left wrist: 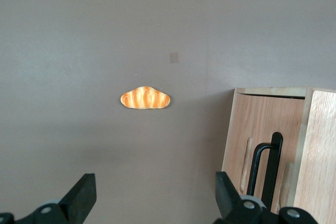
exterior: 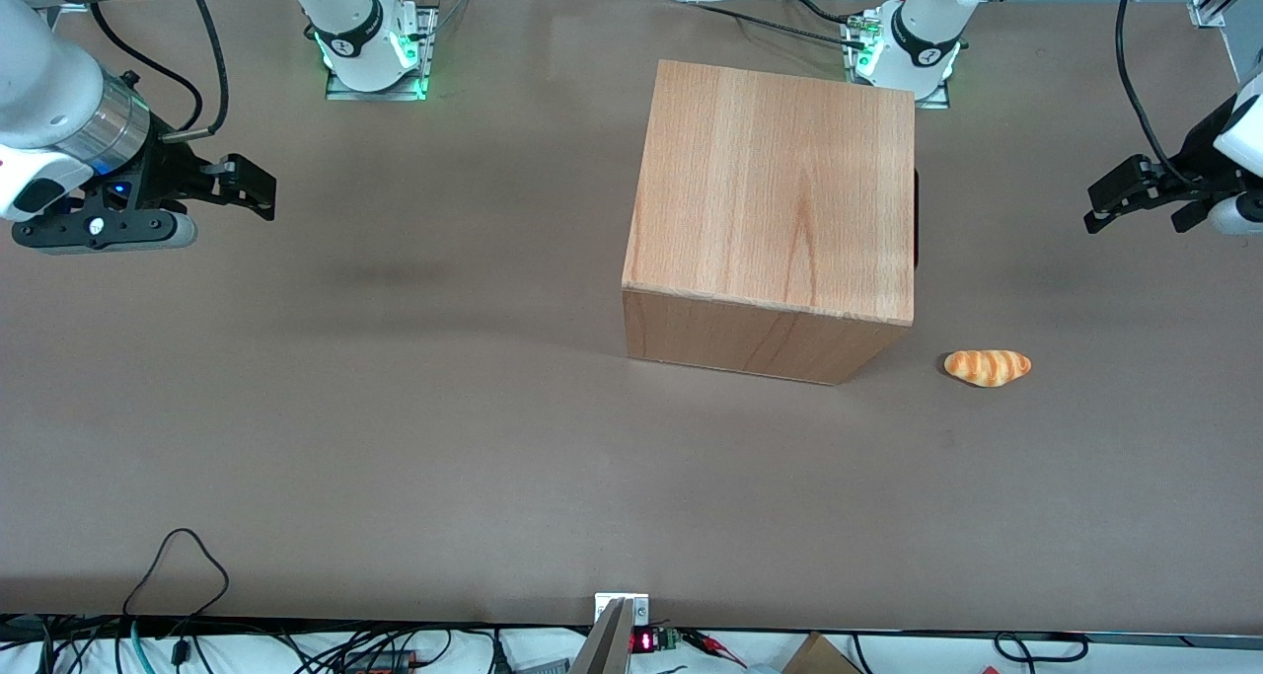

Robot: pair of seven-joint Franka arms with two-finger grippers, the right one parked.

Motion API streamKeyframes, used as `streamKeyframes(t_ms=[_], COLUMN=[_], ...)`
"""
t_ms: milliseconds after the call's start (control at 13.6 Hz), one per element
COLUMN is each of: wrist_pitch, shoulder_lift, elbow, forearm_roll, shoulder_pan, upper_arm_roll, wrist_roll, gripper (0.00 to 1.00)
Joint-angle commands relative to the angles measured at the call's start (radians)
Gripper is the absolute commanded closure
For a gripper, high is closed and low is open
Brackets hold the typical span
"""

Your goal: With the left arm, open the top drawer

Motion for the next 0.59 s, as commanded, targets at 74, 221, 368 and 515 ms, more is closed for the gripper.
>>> streamKeyframes(t_ms=[74, 221, 368, 515], wrist_pitch=[-0.031, -0.044, -0.047, -0.047], shoulder_lift=[-0.011, -0.011, -0.011, -0.011], elbow=[0.021, 0.026, 0.027, 0.026], forearm_roll=[0.021, 0.022, 0.021, 0.021], shoulder_pan=[-0.002, -0.002, 0.0, -0.002], upper_arm_roll=[-0.002, -0.002, 0.002, 0.001], wrist_roll=[-0.012, -0.005, -0.011, -0.014], gripper=[0.0, 0.0, 0.0, 0.0])
